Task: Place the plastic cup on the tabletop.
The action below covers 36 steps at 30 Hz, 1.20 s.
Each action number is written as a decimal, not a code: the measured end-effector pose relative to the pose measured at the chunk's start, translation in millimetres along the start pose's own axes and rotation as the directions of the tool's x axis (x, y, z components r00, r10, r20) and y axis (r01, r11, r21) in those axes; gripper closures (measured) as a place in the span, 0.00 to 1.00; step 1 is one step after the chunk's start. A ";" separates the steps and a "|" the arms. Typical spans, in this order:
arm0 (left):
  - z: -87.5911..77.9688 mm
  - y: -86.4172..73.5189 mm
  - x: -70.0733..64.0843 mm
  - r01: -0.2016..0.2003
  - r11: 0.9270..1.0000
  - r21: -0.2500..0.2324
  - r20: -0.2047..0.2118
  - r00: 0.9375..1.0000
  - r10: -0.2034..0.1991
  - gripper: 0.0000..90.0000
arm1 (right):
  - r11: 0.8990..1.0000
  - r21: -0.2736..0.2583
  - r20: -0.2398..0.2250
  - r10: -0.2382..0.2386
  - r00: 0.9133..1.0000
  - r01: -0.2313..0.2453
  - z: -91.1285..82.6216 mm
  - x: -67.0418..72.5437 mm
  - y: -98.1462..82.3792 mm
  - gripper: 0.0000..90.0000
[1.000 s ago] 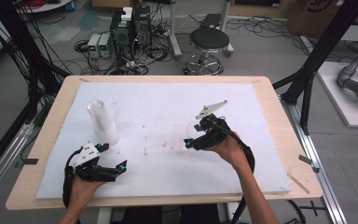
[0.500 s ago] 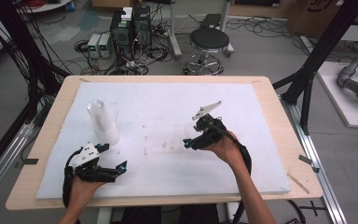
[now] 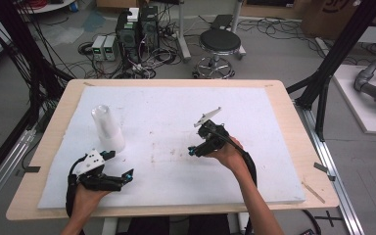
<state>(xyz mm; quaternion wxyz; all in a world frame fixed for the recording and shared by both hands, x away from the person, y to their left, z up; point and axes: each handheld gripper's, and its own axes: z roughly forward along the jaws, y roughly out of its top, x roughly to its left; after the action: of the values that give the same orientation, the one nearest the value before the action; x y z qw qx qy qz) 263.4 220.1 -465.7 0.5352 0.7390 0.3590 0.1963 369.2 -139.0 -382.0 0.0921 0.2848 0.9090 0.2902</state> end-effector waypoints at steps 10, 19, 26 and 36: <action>0.4 0.2 0.5 -0.003 1.000 0.003 0.004 1.000 0.003 0.02 | 1.000 0.019 0.009 -0.006 1.000 0.006 12.0 -0.1 2.4 0.33; 0.6 0.1 -0.1 -0.004 1.000 0.004 0.005 1.000 0.004 0.02 | 1.000 0.008 0.015 -0.004 1.000 0.004 17.4 0.6 0.4 0.33; 0.6 0.2 -0.7 -0.008 1.000 0.005 0.003 1.000 0.008 0.02 | 1.000 -0.017 0.013 0.000 1.000 0.000 18.6 0.8 -2.5 0.33; 1.0 0.3 -0.3 -0.009 1.000 0.008 0.004 1.000 0.008 0.02 | 0.999 -0.038 0.014 0.001 1.000 0.000 21.6 0.7 -3.6 0.33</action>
<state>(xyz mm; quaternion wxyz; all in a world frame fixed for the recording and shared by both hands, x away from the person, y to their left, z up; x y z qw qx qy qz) 263.9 219.1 -465.8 0.5323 0.7430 0.3555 0.1956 374.1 -130.7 -401.7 0.1038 0.2851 0.9025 0.3057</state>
